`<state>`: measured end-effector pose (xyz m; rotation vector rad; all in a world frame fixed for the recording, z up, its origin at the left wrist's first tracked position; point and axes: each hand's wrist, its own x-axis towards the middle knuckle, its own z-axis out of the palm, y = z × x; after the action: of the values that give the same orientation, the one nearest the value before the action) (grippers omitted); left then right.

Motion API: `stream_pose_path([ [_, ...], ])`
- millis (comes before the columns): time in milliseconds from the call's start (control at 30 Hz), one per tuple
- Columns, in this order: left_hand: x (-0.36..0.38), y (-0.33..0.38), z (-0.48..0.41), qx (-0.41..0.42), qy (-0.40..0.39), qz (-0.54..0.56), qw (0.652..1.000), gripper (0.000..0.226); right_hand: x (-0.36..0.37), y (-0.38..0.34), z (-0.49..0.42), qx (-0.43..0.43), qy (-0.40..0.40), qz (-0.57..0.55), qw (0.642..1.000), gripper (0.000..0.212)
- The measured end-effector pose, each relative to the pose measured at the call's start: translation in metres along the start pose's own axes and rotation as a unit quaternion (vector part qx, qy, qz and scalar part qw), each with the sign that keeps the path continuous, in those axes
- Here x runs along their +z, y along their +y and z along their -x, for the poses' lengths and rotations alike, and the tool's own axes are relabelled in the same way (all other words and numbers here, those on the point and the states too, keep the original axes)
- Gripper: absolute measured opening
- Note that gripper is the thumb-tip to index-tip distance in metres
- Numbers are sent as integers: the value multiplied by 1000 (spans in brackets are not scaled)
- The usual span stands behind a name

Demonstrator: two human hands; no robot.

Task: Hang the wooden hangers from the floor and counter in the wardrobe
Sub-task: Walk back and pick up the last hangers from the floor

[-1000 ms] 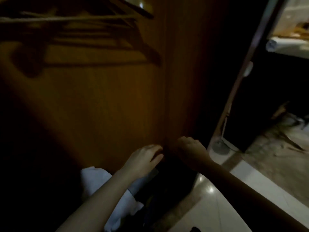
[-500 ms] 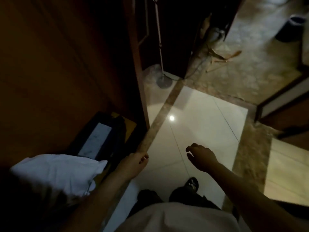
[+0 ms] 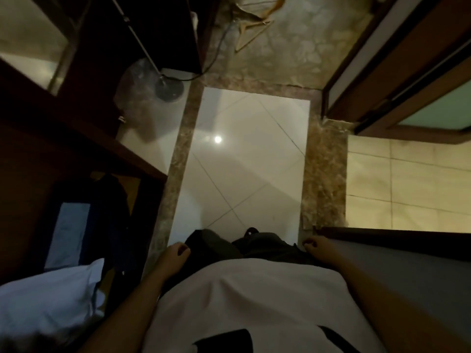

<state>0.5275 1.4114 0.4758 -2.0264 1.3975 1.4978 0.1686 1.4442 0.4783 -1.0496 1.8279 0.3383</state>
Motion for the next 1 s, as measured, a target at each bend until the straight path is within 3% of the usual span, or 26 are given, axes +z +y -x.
stream_pose_path([
  [233, -25, 62, -37, 16, 1, -14, 1000, 21, -11, 23, -11, 93, 2, -99, 991, 29],
  [500, -104, 115, -109, 16, -32, -51, 998, 33, -75, -53, -75, 80, 12, -136, 987, 29],
  [833, -230, 184, -189, 70, -74, -92, 991, 14, -247, -274, -165, -108, 100, -171, 974, 31],
  [1000, -270, 216, -222, 68, -64, -91, 991, 18, -308, -321, -188, -136, 102, -157, 973, 32],
])
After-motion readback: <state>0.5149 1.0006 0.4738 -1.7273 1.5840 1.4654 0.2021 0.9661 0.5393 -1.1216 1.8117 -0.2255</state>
